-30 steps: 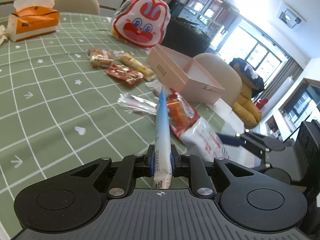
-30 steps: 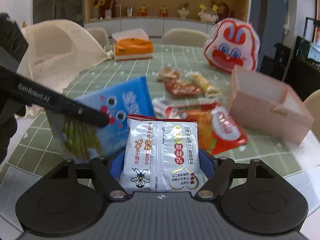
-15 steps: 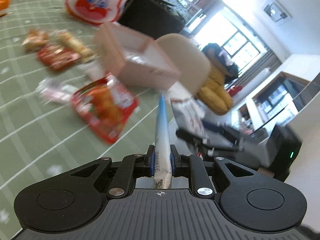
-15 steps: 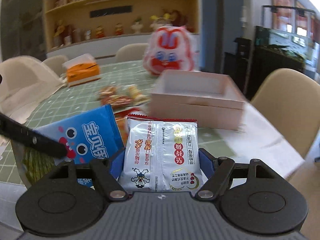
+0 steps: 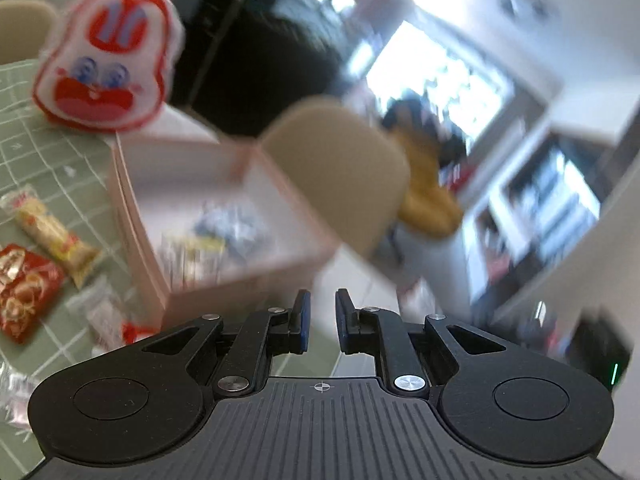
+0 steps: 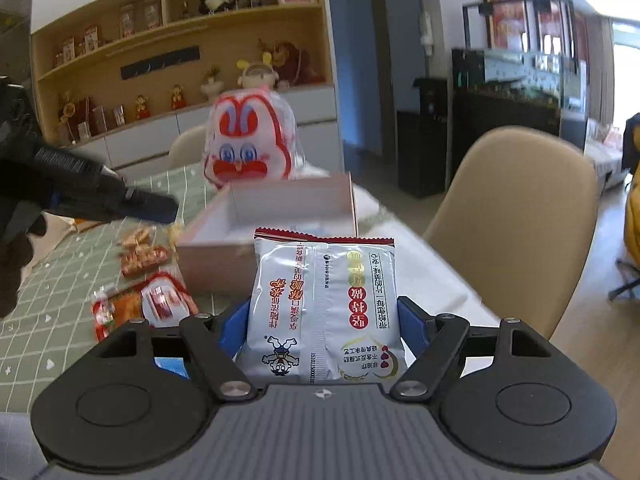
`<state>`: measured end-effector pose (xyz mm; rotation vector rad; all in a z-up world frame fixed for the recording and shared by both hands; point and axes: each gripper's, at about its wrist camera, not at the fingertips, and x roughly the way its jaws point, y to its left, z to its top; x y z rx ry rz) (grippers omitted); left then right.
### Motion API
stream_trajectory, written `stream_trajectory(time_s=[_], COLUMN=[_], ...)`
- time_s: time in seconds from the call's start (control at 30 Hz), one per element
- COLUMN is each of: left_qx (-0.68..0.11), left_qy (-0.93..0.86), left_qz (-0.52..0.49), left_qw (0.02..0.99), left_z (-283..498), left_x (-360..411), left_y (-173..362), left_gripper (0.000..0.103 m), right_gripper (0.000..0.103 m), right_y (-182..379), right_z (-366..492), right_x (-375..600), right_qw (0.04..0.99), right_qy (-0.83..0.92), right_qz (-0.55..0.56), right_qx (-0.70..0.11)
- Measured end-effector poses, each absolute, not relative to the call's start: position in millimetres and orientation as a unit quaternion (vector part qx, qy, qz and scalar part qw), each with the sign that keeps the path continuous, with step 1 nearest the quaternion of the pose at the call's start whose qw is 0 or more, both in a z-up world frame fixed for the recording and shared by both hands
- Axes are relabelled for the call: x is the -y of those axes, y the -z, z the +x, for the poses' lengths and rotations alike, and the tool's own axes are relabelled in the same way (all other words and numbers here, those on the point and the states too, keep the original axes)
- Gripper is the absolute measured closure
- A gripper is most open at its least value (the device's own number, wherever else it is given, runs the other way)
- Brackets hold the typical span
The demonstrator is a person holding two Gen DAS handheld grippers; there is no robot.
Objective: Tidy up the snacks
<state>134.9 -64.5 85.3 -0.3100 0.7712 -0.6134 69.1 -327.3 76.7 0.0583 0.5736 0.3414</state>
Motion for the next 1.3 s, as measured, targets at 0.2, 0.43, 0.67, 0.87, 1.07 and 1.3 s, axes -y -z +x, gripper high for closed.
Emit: stream_trajectory(time_s=[0.2, 0.43, 0.67, 0.87, 1.07, 1.3], left_qx=[-0.402, -0.424, -0.434, -0.441, -0.448, -0.422], left_qy=[0.247, 0.271, 0.282, 0.303, 0.314, 0.317], left_qz=[-0.114, -0.124, -0.128, -0.113, -0.125, -0.132], left_qw=[0.875, 0.855, 0.846, 0.837, 0.828, 0.839], left_z=[110, 110, 98, 73, 59, 68], left_x=[45, 27, 15, 10, 4, 20], left_y=[-49, -25, -11, -8, -6, -1], left_gripper=[0.085, 0.085, 0.085, 0.068, 0.064, 0.063], right_gripper=[0.027, 0.020, 0.018, 0.017, 0.017, 0.017], right_y=[-38, -32, -40, -31, -27, -22], right_z=[67, 49, 14, -3, 12, 6], right_x=[300, 280, 258, 232, 238, 229], right_qw=[0.925, 0.912, 0.890, 0.904, 0.919, 0.924], right_qy=[-0.194, -0.238, -0.303, -0.267, -0.229, -0.212], right_qz=[0.012, 0.005, -0.026, -0.109, -0.094, -0.118], right_qx=[-0.326, -0.335, -0.339, -0.315, -0.308, -0.295])
